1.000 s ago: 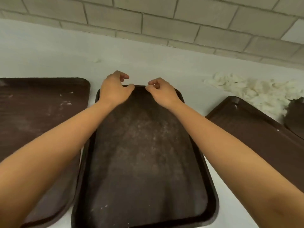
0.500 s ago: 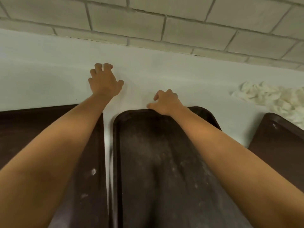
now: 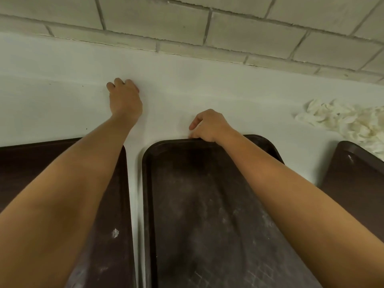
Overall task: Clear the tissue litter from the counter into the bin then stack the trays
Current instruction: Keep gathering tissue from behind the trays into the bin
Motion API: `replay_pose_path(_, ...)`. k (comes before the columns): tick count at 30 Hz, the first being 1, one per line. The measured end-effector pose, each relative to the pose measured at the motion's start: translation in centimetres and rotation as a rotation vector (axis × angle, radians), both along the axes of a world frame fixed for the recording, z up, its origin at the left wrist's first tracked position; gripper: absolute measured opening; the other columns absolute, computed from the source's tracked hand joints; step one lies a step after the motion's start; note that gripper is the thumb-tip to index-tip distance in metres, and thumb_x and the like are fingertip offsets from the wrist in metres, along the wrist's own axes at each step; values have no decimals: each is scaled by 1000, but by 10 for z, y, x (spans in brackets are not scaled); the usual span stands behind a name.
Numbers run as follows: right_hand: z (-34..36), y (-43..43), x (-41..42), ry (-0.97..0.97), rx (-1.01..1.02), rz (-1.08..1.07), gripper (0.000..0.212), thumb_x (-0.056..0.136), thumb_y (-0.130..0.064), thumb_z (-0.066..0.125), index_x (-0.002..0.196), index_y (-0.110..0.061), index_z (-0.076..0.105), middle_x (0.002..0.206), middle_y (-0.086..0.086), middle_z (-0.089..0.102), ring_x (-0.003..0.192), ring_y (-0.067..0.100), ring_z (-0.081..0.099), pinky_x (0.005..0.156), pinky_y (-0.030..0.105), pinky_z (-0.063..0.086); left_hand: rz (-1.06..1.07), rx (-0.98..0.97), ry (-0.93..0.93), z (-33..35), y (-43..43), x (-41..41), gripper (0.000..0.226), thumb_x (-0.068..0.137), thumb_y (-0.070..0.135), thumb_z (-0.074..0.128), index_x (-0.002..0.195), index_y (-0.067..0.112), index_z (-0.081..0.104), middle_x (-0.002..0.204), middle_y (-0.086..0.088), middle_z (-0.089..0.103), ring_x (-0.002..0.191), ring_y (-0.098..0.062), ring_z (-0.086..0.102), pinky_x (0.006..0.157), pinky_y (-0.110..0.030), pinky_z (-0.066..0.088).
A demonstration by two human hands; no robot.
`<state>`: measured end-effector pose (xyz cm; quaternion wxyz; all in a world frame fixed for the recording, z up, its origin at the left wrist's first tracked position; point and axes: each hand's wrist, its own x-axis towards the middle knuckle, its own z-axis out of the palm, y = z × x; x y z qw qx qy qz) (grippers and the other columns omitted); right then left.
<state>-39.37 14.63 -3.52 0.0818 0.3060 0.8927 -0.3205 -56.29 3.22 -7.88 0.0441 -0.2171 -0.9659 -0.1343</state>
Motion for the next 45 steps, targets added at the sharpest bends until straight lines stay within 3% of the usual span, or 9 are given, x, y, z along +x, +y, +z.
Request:
replay_pose_path(4,-5,1,3,99,-35,-58,18,79,-10,71,97,-11,68,90,-4,56,87,11,54,72,17,41,8,60,-24,2,2,8,39,88,-4,42,126,3,47,123,-24,45,115,-37,39,97,-36,34)
replay_pose_path(8,-8,-1,7,254,-72,-148,17,85,-10,62,101,-14,68,93,-2,59,84,12,58,55,9,39,-22,176,-65,2,5,17,40,89,-5,39,126,5,47,121,-22,49,113,-36,43,93,-33,35)
replay_pose_path(14,-1,1,21,367,-144,-261,14,85,-16,66,99,-15,67,90,0,63,91,18,65,62,14,47,-69,353,-114,17,11,42,47,84,-14,35,123,8,49,116,-18,54,110,-31,49,82,-33,42)
replay_pose_path(21,13,4,59,405,-116,-226,14,86,-22,66,98,-14,66,98,4,65,95,20,64,88,29,52,-184,444,-103,34,13,95,26,97,2,34,117,2,51,83,-12,57,70,-19,48,62,-26,34)
replay_pose_path(28,28,9,126,439,-103,-181,18,84,-27,69,92,-11,70,97,2,68,90,13,57,86,28,48,-215,461,-138,53,14,175,23,99,14,38,111,5,55,85,-14,62,68,-21,53,63,-30,39)
replay_pose_path(33,36,17,191,457,-88,-149,10,82,-27,70,84,-17,68,81,-6,61,82,10,55,64,16,40,-198,422,-164,69,20,245,23,99,15,38,113,7,55,94,-14,64,75,-22,56,67,-31,44)
replay_pose_path(38,43,22,261,478,-99,-114,12,81,-23,72,89,-14,74,90,-4,66,77,2,53,74,18,39,-239,446,-184,72,18,322,24,98,13,39,110,9,59,99,-12,65,77,-18,53,69,-27,41)
replay_pose_path(41,43,21,299,484,-86,-88,13,81,-23,72,89,-14,74,95,-1,69,87,6,54,78,18,39,-230,450,-200,71,17,366,23,97,15,39,109,13,60,95,-10,64,80,-22,57,69,-28,42)
replay_pose_path(45,42,19,346,506,-79,-76,13,81,-22,72,90,-12,73,83,-10,63,74,1,53,73,13,39,-207,468,-232,72,15,417,23,97,16,40,107,15,61,94,-6,65,76,-17,57,70,-25,42)
